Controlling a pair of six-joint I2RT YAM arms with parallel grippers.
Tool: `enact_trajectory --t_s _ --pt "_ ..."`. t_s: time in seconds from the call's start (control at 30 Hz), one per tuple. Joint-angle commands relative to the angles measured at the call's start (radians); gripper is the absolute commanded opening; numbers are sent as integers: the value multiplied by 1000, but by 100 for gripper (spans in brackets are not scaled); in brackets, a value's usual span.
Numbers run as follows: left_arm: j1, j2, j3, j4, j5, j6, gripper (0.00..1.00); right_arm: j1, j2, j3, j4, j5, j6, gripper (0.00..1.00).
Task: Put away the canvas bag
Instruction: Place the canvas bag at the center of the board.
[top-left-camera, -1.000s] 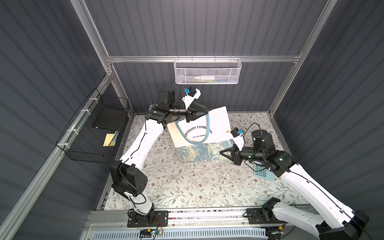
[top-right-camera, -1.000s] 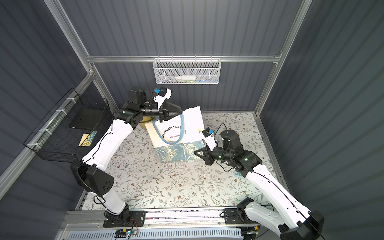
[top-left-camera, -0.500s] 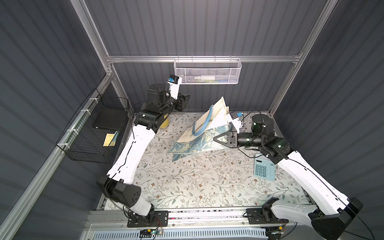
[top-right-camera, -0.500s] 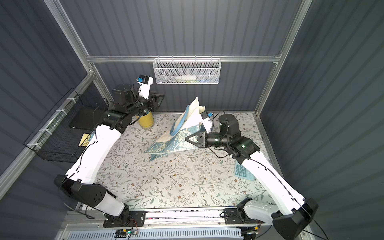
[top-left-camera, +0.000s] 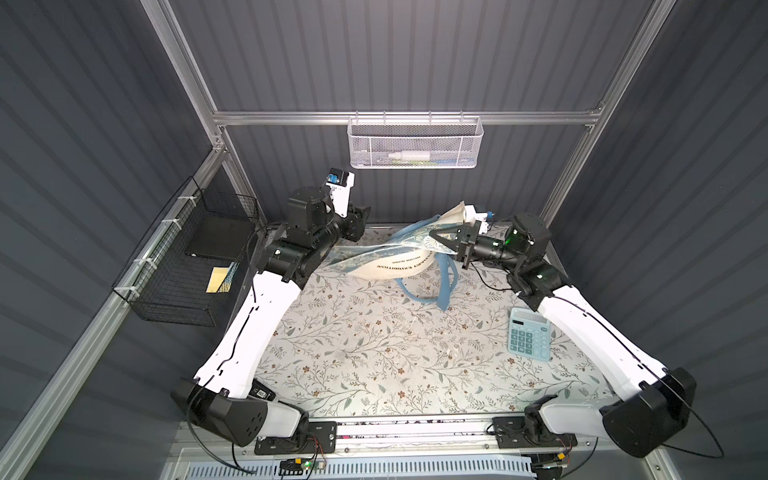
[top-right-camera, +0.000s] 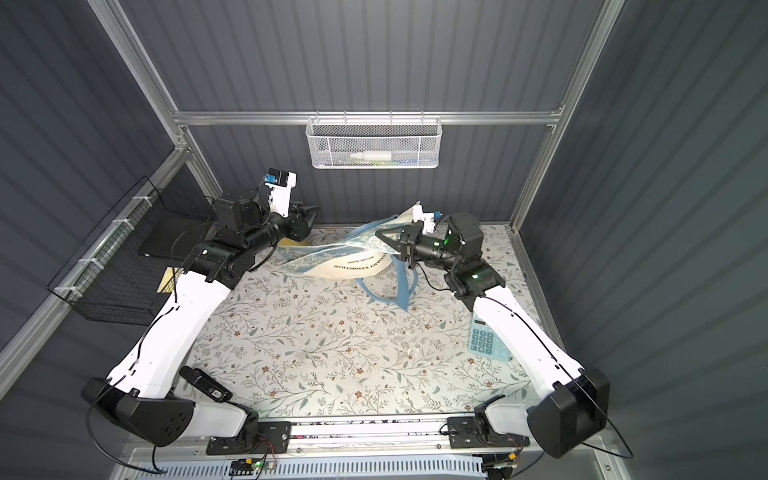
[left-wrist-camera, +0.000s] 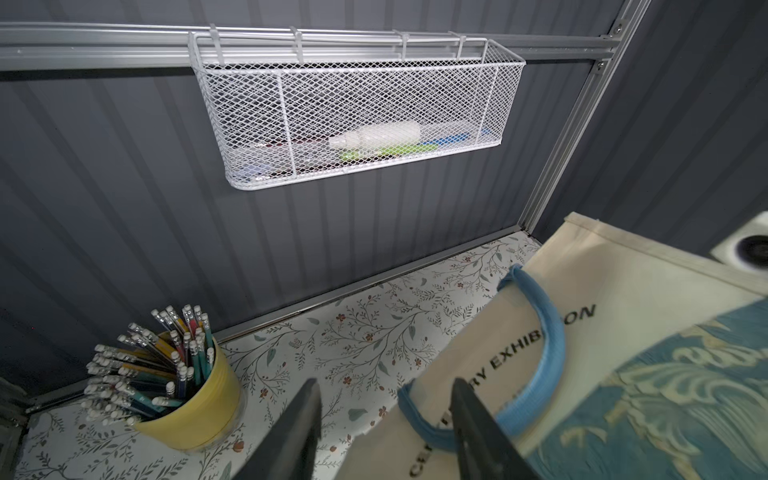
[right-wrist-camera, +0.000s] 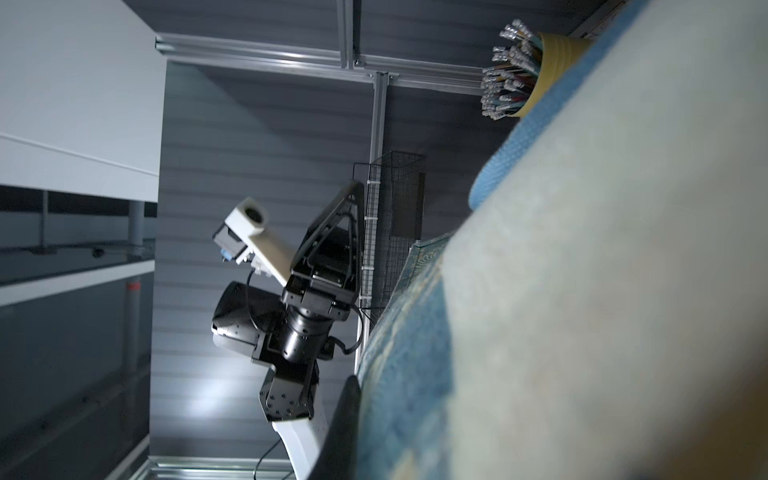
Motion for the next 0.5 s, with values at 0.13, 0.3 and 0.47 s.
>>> enact_trajectory --t_s 0.13,0.3,0.47 --pt "-7 -28 -29 -19 8 -1 51 -43 105 41 205 24 243 0" --pt "-8 -21 -31 -14 25 -4 51 -105 210 -8 319 -126 227 0" --pt "-9 -20 -27 -18 33 4 52 -105 164 -25 205 -153 102 0"
